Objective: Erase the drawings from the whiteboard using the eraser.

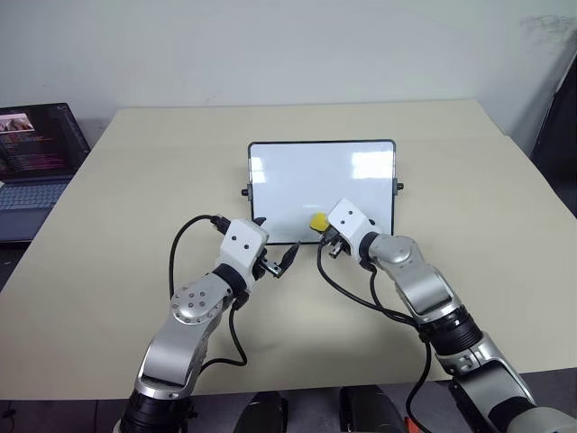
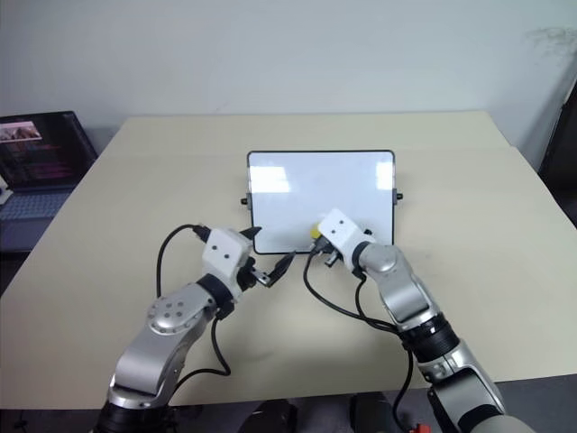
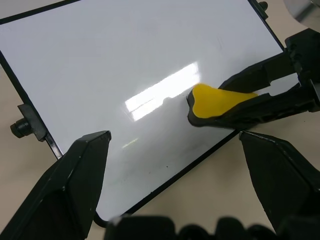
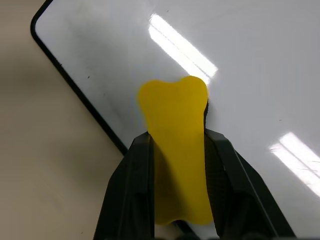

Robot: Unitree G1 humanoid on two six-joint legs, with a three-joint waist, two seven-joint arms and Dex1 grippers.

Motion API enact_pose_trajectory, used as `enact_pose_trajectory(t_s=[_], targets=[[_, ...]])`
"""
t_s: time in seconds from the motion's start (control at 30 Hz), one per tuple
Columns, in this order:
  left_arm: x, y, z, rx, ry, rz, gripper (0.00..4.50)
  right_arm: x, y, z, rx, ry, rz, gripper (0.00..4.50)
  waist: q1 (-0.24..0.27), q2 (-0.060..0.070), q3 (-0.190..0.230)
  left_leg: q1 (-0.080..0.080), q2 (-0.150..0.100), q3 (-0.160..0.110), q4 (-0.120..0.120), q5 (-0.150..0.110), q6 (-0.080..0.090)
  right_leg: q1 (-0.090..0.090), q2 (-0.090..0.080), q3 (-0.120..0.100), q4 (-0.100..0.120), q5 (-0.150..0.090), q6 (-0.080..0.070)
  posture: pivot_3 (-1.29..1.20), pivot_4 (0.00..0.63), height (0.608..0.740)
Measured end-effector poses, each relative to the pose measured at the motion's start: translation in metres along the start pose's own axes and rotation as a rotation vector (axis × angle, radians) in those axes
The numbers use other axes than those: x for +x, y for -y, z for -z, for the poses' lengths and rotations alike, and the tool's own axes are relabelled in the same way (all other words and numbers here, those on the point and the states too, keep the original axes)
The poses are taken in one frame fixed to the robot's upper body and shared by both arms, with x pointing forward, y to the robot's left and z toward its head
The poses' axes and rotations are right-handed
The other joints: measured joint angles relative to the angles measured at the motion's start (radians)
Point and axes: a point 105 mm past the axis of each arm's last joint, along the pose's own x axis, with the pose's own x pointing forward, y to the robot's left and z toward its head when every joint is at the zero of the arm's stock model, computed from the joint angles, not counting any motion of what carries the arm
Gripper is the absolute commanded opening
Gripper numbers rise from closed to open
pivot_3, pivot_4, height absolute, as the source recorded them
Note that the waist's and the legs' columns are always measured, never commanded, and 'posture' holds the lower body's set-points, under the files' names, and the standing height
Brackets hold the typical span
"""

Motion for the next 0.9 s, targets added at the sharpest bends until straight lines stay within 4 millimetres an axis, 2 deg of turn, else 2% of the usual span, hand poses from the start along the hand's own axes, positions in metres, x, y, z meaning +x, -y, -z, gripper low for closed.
enact_pose_trajectory(t_s=[0.43,0.73,0.9], targets=[[0.001,0.000,-0.001,-0.002,-0.004,0.002,4.50,-0.008,0.001,0.007,0.015,-0.023,0.005,1.05,0.003,0.000,0.000,-0.001,0.000,-0.001,0.000,0.000,0.000,0.000,0.000,0.000,0.000,0.000,0.000,0.00,0.150,0.740],[0.001,0.001,-0.003,0.001,0.001,0.006,4.50,-0.002,0.041,-0.022,0.042,0.071,0.174,1.05,0.002,0.000,0.000,-0.001,0.000,0.000,0.000,0.000,0.000,0.000,0.000,0.000,-0.001,0.000,0.000,0.00,0.150,0.740],[0.001,0.001,-0.003,0.001,0.003,0.007,4.50,0.001,0.044,-0.025,0.050,0.094,0.193,1.05,0.001,0.000,0.000,-0.001,0.000,0.000,-0.001,0.000,0.000,-0.001,0.000,0.000,-0.001,0.000,0.000,0.00,0.150,0.740]])
